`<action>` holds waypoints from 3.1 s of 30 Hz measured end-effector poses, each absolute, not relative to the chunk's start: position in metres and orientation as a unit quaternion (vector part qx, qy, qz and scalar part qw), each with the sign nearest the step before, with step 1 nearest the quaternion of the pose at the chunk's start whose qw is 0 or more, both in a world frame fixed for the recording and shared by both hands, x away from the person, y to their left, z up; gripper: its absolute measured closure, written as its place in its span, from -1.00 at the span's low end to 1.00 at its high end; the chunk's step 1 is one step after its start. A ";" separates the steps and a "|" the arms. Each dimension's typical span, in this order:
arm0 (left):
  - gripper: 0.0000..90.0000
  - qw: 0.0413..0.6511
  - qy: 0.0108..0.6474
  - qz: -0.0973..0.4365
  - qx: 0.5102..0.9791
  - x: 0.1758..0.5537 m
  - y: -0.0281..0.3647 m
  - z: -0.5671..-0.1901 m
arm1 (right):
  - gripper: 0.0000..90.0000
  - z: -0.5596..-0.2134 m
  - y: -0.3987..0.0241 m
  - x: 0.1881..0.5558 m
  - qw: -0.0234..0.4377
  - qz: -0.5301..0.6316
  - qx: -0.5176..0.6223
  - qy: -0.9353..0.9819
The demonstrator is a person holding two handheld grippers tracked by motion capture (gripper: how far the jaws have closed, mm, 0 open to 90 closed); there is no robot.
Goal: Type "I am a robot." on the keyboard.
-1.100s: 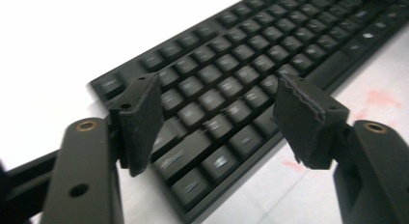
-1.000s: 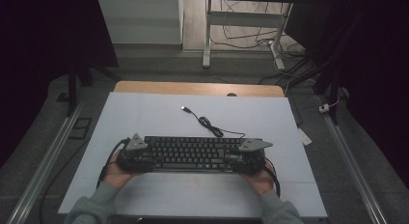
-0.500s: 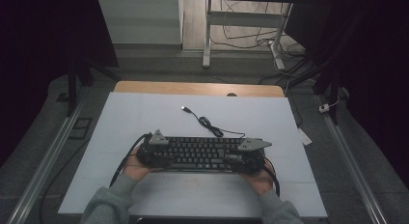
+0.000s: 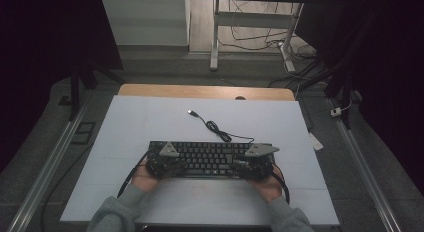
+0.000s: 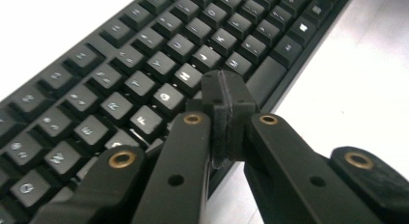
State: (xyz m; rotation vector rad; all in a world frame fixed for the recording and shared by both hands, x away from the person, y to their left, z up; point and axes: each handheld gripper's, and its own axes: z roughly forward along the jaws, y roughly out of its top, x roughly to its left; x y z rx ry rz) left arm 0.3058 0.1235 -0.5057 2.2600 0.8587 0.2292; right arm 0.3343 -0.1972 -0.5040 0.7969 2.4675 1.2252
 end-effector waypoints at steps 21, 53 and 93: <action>0.97 0.332 0.322 0.088 0.882 0.305 0.117 -0.515 | 0.12 -0.506 -0.197 0.335 0.134 0.418 0.274 0.856; 0.02 0.401 0.383 0.129 0.822 0.303 0.166 -0.490 | 0.11 -0.506 -0.197 0.336 0.138 0.414 0.274 0.857; 0.15 0.371 0.437 0.149 0.806 0.313 0.198 -0.504 | 0.10 -0.511 -0.193 0.336 0.137 0.404 0.270 0.863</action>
